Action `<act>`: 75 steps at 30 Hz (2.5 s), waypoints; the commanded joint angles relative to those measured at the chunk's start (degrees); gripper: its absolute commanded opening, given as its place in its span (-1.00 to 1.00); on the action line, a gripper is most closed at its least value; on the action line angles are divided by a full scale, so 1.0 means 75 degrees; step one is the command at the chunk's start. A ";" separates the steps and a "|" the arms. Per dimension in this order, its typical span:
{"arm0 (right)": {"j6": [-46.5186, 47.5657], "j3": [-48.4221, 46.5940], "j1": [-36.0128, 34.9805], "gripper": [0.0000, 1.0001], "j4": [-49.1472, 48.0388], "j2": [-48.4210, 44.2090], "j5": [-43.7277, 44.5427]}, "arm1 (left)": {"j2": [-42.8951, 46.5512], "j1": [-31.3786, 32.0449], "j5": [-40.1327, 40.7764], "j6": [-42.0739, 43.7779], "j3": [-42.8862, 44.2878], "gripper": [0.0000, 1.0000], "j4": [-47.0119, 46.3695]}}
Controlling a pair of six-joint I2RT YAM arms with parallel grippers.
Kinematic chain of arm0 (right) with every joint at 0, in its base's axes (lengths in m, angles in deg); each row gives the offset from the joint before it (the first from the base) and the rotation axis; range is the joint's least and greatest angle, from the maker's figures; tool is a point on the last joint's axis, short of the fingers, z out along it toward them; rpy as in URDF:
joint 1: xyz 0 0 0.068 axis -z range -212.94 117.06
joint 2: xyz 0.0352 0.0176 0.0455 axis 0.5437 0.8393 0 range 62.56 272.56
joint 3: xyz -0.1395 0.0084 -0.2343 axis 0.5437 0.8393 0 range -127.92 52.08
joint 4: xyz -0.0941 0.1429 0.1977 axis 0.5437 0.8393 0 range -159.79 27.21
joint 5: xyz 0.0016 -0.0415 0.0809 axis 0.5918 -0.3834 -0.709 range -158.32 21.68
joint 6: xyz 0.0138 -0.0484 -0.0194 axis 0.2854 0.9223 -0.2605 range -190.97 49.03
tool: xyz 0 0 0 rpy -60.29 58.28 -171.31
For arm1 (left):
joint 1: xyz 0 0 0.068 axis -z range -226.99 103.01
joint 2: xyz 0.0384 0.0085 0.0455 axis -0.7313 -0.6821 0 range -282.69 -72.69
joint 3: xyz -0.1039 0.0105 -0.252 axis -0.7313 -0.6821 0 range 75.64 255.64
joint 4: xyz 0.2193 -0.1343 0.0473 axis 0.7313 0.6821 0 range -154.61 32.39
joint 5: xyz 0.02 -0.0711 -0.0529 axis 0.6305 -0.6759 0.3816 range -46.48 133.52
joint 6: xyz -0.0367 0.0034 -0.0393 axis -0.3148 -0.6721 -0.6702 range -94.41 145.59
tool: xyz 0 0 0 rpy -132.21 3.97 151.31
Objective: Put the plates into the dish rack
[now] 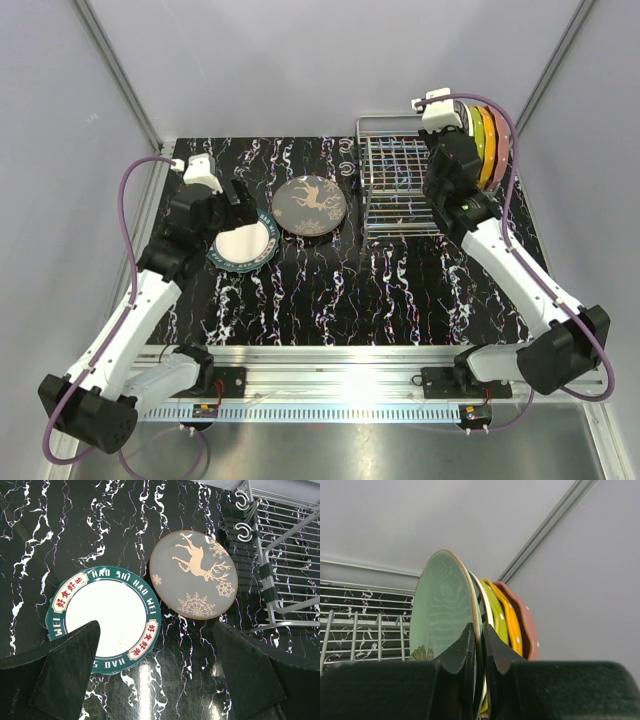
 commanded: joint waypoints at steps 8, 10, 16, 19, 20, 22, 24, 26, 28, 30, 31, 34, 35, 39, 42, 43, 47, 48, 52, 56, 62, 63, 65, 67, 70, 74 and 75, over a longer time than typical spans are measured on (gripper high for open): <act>-0.0412 -0.0068 0.0101 -1.00 -0.1153 0.0222 -0.0414 | -0.0068 0.0004 -0.0148 0.0003 0.0349 0.98 -0.0258; -0.0459 -0.0045 0.0112 -1.00 -0.1188 0.0257 -0.0391 | -0.0080 0.0004 -0.0148 0.0003 0.0349 0.98 -0.0246; -0.0623 0.0025 0.0276 -0.92 -0.1200 0.0327 -0.0402 | -0.0115 0.0004 -0.0172 0.0003 0.0349 0.98 -0.0246; -0.0705 0.0060 0.0346 -0.87 -0.1189 0.0328 -0.0426 | -0.0126 0.0004 -0.0183 0.0003 0.0361 0.98 -0.0234; -0.0705 0.0061 0.0358 -0.84 -0.1200 0.0328 -0.0426 | -0.0115 0.0004 -0.0183 0.0003 0.0361 0.98 -0.0246; -0.0717 0.0072 0.0370 -0.76 -0.1189 0.0351 -0.0438 | -0.0138 0.0004 -0.0195 0.0003 0.0361 0.98 -0.0234; -0.0763 0.0072 0.0382 -0.62 -0.1154 0.0339 -0.0449 | -0.0138 0.0004 -0.0207 0.0003 0.0373 0.98 -0.0234; -0.0787 0.0061 0.0382 -0.56 -0.1153 0.0316 -0.0461 | -0.0150 0.0004 -0.0195 0.0003 0.0361 0.98 -0.0234; -0.0810 0.0026 0.0382 -0.38 -0.1107 0.0316 -0.0461 | -0.0150 0.0004 -0.0195 0.0015 0.0361 0.98 -0.0234; -0.0869 -0.0033 0.0382 -0.31 -0.1025 0.0281 -0.0484 | -0.0173 0.0016 -0.0195 0.0015 0.0373 0.98 -0.0223; -0.0881 -0.0045 0.0382 -0.28 -0.1001 0.0269 -0.0496 | -0.0162 0.0004 -0.0195 0.0015 0.0373 0.98 -0.0223; -0.1009 -0.0127 0.0382 -0.22 -0.0826 0.0141 -0.0531 | -0.0173 0.0004 -0.0195 0.0026 0.0373 0.98 -0.0223; -0.1045 -0.0138 0.0382 -0.22 -0.0802 0.0105 -0.0554 | -0.0162 0.0004 -0.0195 0.0026 0.0373 0.98 -0.0223; -0.1209 -0.0291 0.0382 -0.21 -0.0521 -0.0117 -0.0613 | -0.0173 0.0004 -0.0195 0.0026 0.0373 0.98 -0.0223; -0.1267 -0.0396 0.0382 -0.18 -0.0404 -0.0270 -0.0625 | -0.0185 0.0004 -0.0207 0.0027 0.0385 0.98 -0.0211; -0.1302 -0.0454 0.0370 -0.17 -0.0322 -0.0305 -0.0637 | -0.0185 0.0004 -0.0207 0.0026 0.0385 0.98 -0.0222; -0.1677 -0.0747 0.0370 -0.13 0.0170 -0.0585 -0.0824 | -0.0197 0.0004 -0.0195 0.0038 0.0385 0.98 -0.0222; -0.1887 -0.0783 0.0382 -0.10 0.0380 -0.0645 -0.0882 | -0.0208 0.0004 -0.0195 0.0050 0.0385 0.98 -0.0223; -0.2684 -0.1041 0.0370 0.00 0.1165 -0.1124 -0.1222 | -0.0279 0.0004 -0.0207 0.0108 0.0408 0.98 -0.0199; -0.3575 -0.0971 0.0382 0.04 0.1986 -0.1652 -0.1795 | -0.0407 0.0004 -0.0288 0.0190 0.0443 0.98 -0.0164; -0.4490 -0.0140 0.0382 -0.04 0.2362 -0.2636 -0.2066 | -0.0806 0.0004 -0.0394 0.0272 0.0607 0.98 0.0023; -0.4653 -0.0069 0.0382 -0.11 0.2513 -0.2707 -0.2078 | -0.0899 0.0004 -0.0417 0.0284 0.0619 0.98 0.0047; -0.4829 0.0199 0.0382 -0.20 0.2655 -0.2999 -0.2241 | -0.0993 0.0004 -0.0511 0.0342 0.0642 0.98 0.0070; -0.5181 0.0469 0.0382 -0.31 0.2690 -0.3373 -0.2405 | -0.1169 0.0004 -0.0558 0.0378 0.0677 0.98 0.0105; -0.5532 0.0857 0.0382 -0.35 0.2970 -0.3854 -0.2629 | -0.1532 0.0004 -0.0628 0.0483 0.0829 0.98 0.0327; -0.5954 0.1546 0.0382 -0.49 0.3182 -0.4581 -0.2804 | -0.2141 0.0004 -0.0582 0.0577 0.1111 0.98 0.0726; -0.6013 0.1676 0.0382 -0.55 0.3240 -0.4722 -0.2816 | -0.2374 0.0004 -0.0570 0.0589 0.1192 0.98 0.0796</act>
